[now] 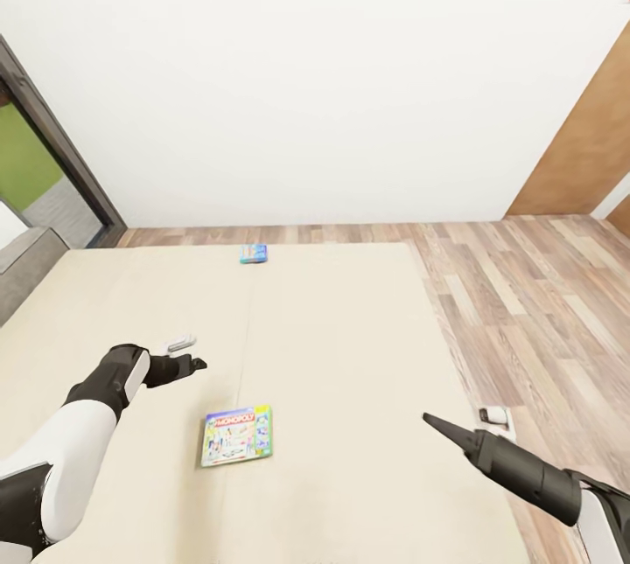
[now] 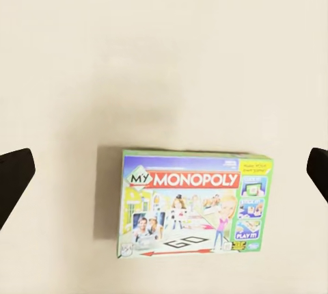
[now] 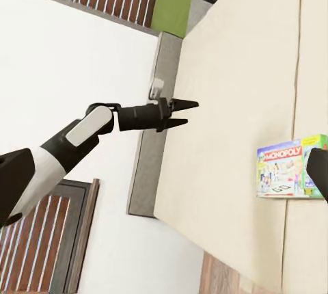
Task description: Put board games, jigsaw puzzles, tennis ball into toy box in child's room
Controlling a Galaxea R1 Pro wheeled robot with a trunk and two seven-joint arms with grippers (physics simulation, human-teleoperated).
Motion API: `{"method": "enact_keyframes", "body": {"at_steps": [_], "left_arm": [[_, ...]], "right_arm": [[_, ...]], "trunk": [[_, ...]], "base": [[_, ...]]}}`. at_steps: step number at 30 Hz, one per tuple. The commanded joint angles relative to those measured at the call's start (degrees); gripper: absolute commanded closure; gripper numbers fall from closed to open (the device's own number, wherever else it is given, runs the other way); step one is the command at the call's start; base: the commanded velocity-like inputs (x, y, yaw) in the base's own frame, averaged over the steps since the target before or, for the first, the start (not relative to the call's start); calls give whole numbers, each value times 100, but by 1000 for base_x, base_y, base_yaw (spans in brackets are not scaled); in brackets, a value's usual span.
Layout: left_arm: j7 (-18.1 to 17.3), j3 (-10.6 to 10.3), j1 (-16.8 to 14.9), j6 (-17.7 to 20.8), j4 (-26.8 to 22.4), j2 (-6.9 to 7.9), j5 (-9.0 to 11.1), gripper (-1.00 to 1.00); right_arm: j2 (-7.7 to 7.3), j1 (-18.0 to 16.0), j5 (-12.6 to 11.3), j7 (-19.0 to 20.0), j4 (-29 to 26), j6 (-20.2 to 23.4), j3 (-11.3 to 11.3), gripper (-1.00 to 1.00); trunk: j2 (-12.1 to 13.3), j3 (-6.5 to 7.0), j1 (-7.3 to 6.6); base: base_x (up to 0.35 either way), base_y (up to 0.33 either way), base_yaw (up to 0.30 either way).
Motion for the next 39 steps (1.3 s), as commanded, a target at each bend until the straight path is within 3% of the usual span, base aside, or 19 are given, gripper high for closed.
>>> {"method": "enact_keyframes", "body": {"at_steps": [1, 23, 39], "left_arm": [[-36, 38, -6, 28, -7, -5, -43, -100], [-25, 38, -18, 10, -10, -180, -43, -100], [-44, 31, -18, -465, 54, -249, -76, -100]], "right_arm": [[0, 1, 8, 66, 1, 29, -36, -100], [-7, 16, 77, 277, 78, -46, -187, -100], [-8, 16, 71, 58, 102, -52, -188, -100]], "trunk": [[-10, -19, 3], [-10, -224, 3], [-10, -373, 3]], "base": [[0, 0, 61], [0, 0, 63], [0, 0, 64]]}}
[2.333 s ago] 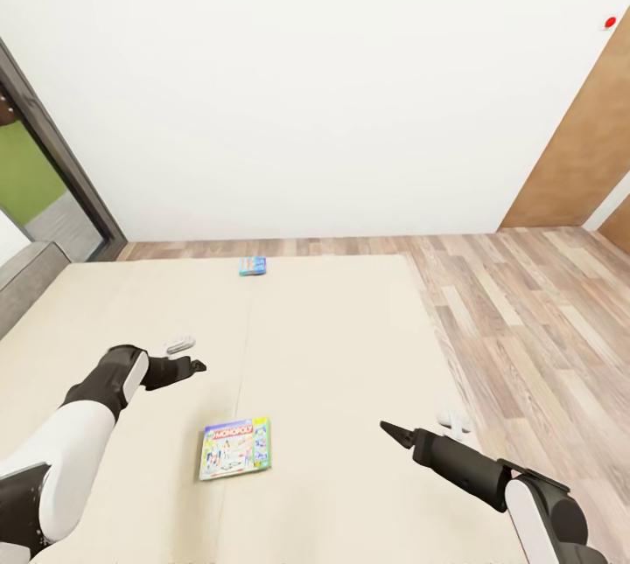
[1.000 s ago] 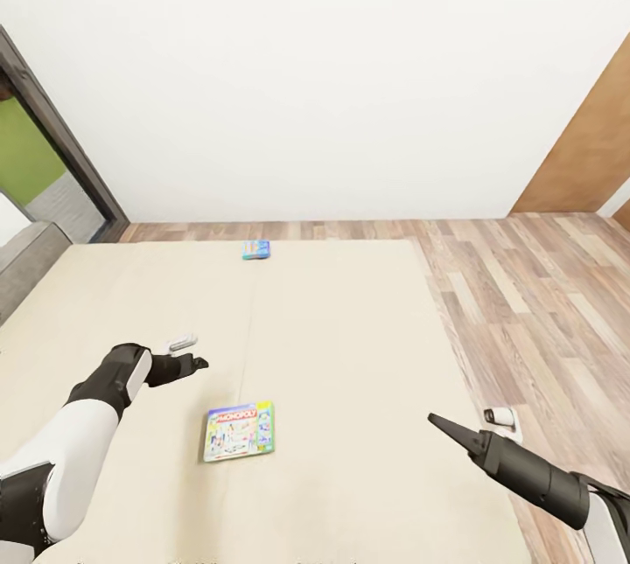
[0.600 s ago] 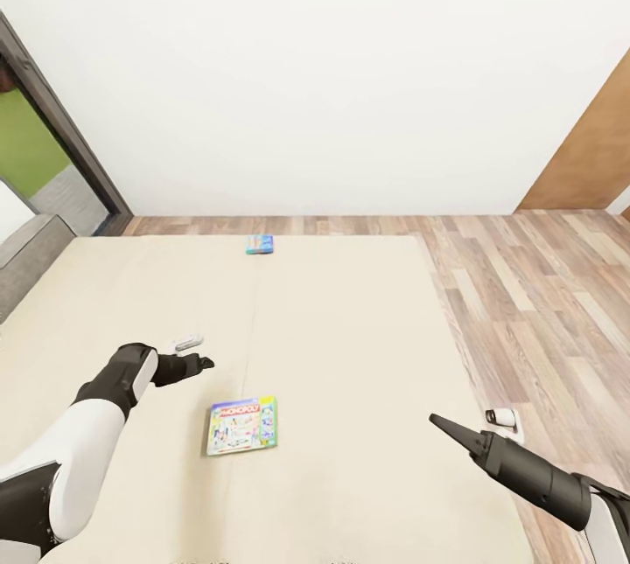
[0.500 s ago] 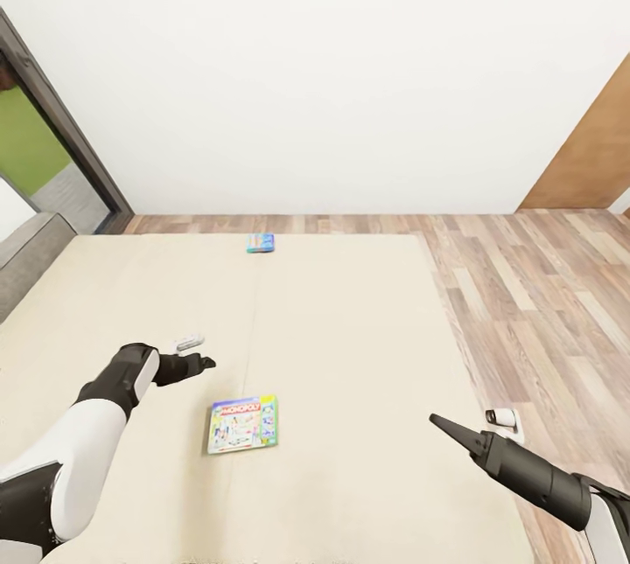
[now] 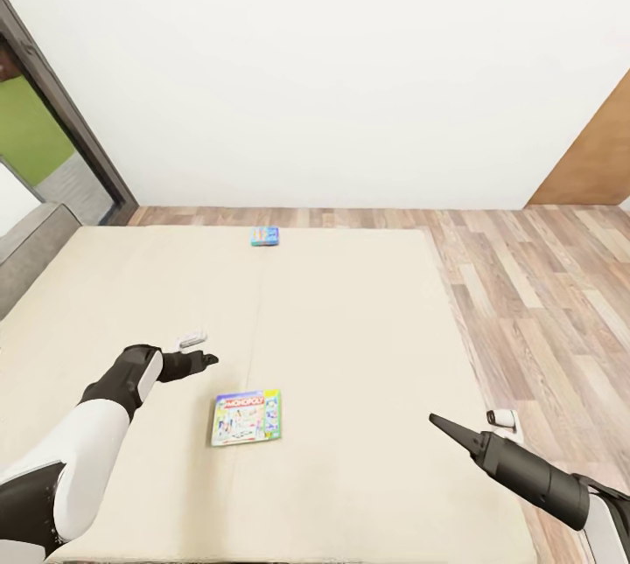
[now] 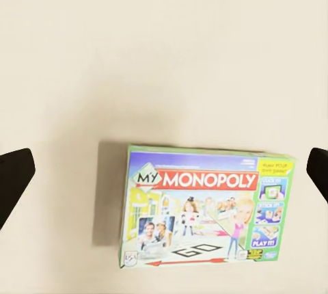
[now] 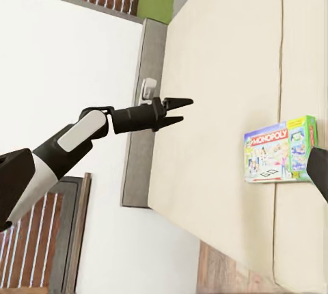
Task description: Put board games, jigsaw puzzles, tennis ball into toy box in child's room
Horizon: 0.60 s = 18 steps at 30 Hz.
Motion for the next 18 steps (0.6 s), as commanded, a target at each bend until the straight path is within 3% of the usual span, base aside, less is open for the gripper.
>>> {"method": "enact_keyframes", "body": {"at_steps": [1, 18], "left_arm": [[-41, 40, -5, 24, -5, -4, -46, -100], [-292, 37, -5, 45, -17, 47, -23, -100]], "right_arm": [[0, -3, -7, -9, -1, 28, -3, -100], [-7, -3, -12, -101, 1, 26, -3, -100]], "trunk": [[-10, -18, 3], [-10, -176, 3]], "base": [[0, 0, 64], [0, 0, 64]]}}
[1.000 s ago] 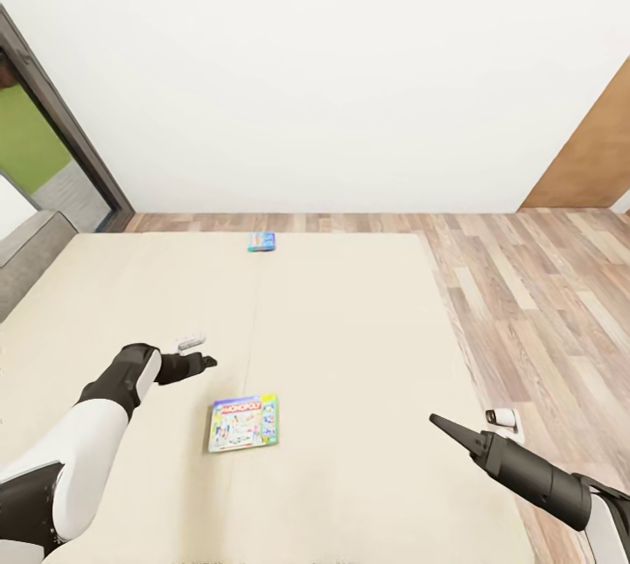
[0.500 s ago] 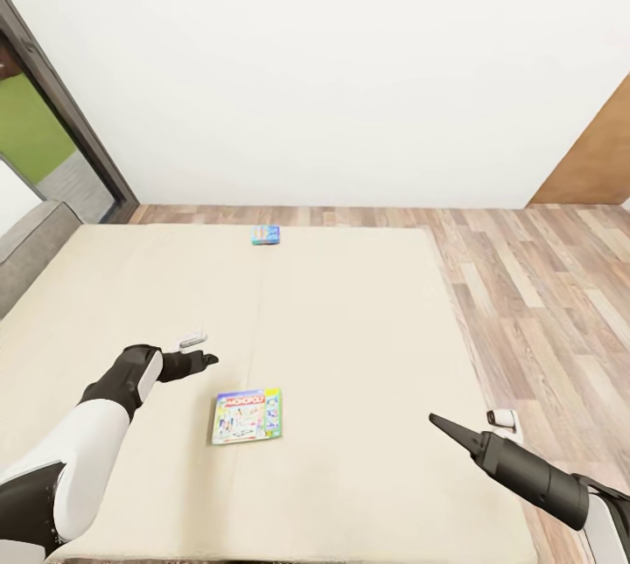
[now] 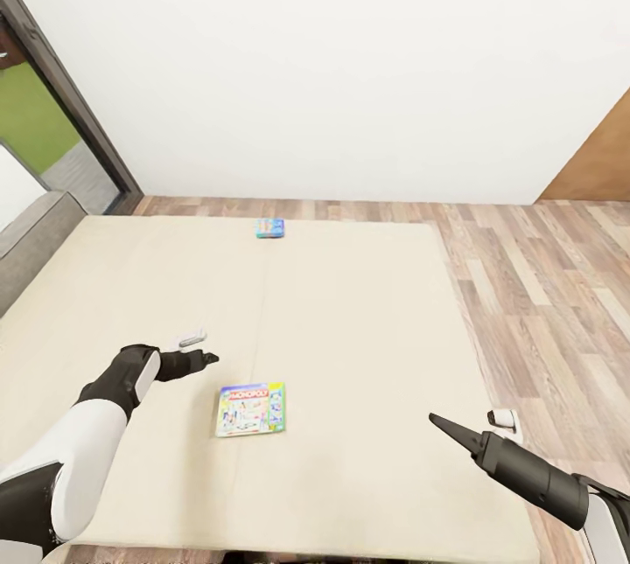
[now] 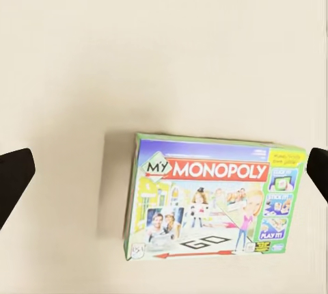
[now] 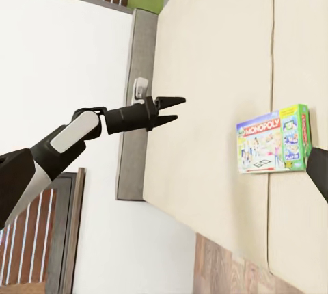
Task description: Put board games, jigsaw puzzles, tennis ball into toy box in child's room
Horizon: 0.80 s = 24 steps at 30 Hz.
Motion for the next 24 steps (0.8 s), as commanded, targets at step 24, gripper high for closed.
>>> {"method": "enact_keyframes", "body": {"at_steps": [24], "left_arm": [[-643, -502, -3, 49, -51, -7, -42, -100]], "right_arm": [[6, -3, -12, 5, -1, -44, -4, -100]], "trunk": [[-10, -180, 3]], "base": [[0, 0, 32]]}}
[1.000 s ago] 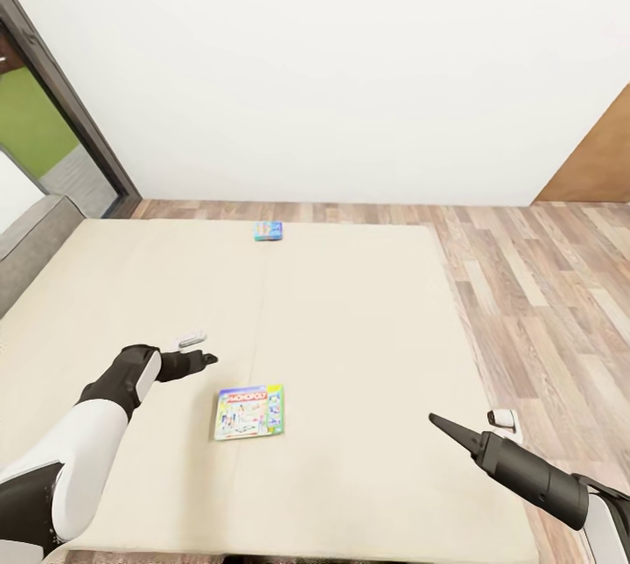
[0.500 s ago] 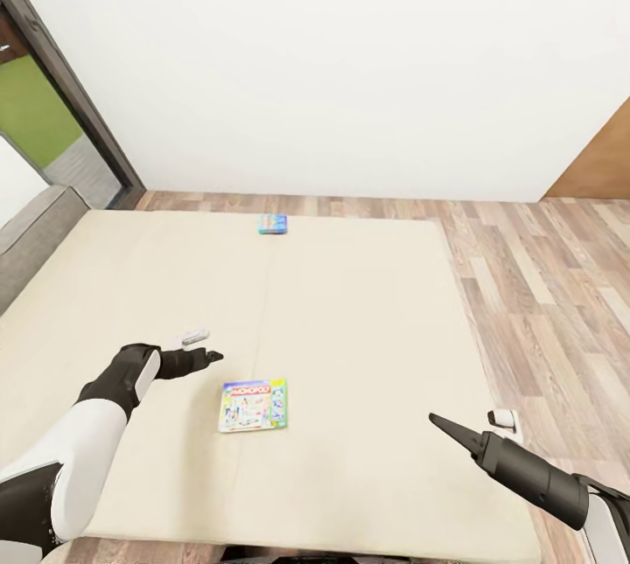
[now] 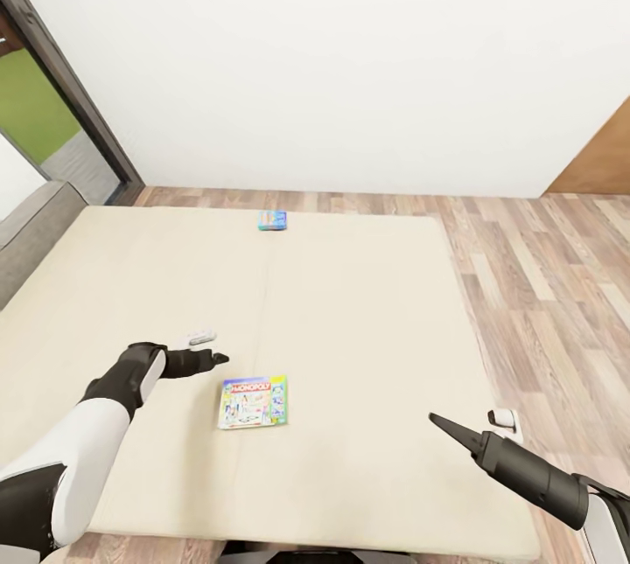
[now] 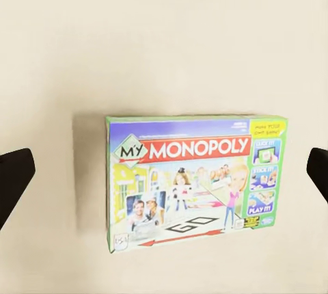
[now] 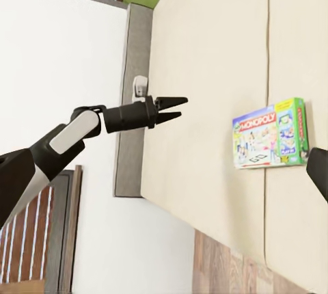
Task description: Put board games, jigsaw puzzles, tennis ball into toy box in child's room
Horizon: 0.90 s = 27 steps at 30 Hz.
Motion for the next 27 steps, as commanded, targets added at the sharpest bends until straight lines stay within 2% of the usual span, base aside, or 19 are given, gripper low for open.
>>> {"method": "enact_keyframes", "body": {"at_steps": [1, 14, 27], "left_arm": [[-43, 28, -3, 34, -7, -5, -42, -100], [-46, -13, -5, 27, -9, 4, -43, -100], [-28, -17, -4, 18, -9, 11, -49, -100]], "right_arm": [[-1, -3, -8, 13, -1, 15, -3, -100], [-1, -3, -16, 21, -1, -34, -3, -100], [0, -3, -14, 10, -1, -41, -3, -100]], "trunk": [[-9, -9, 3], [-9, -14, 3], [-9, -14, 3]], "base": [[0, 0, -96], [0, 0, -182], [0, 0, -44]]}}
